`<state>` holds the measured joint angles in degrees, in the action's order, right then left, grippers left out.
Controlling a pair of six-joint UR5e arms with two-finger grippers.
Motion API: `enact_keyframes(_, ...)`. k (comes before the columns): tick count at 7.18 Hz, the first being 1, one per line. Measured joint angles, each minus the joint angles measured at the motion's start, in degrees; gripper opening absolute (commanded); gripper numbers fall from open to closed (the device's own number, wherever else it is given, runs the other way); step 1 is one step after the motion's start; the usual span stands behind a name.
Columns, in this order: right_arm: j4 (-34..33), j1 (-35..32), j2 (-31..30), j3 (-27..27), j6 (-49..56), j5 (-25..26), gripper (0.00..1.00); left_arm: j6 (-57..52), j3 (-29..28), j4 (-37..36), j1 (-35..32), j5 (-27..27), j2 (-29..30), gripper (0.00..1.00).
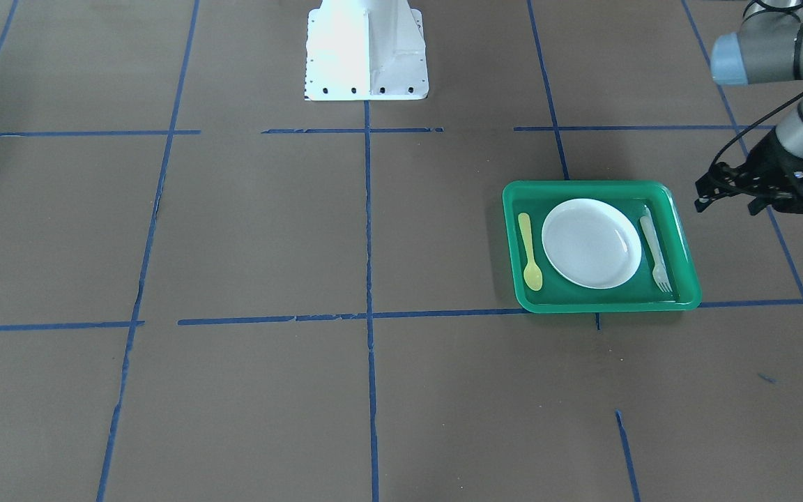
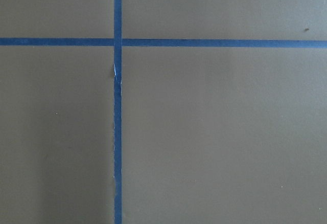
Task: Place fork
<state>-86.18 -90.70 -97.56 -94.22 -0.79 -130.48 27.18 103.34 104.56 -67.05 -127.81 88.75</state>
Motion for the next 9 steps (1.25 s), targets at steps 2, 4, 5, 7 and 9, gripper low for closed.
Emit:
enact_keyframes(2,0.0,0.0,0.0,0.0,0.0,0.0,1.00,-19.7,-0.8,-9.3,-12.5,-0.3,-0.4,1.00)
enact_keyframes(4,0.0,0.0,0.0,0.0,0.0,0.0,1.00,-28.8,-2.8,-12.8,-21.1,-2.3,-3.1,1.00)
enact_keyframes(5,0.0,0.0,0.0,0.0,0.0,0.0,1.00,-30.9,-3.3,-13.0,-22.6,-4.0,-4.3,1.00)
enact_keyframes(7,0.0,0.0,0.0,0.0,0.0,0.0,1.00,-32.2,-3.3,-13.2,-23.4,-5.8,-5.3,1.00)
enact_keyframes(9,0.0,0.0,0.0,0.0,0.0,0.0,1.00,-32.3,-3.3,-13.2,-23.5,-5.6,-4.9,1.00)
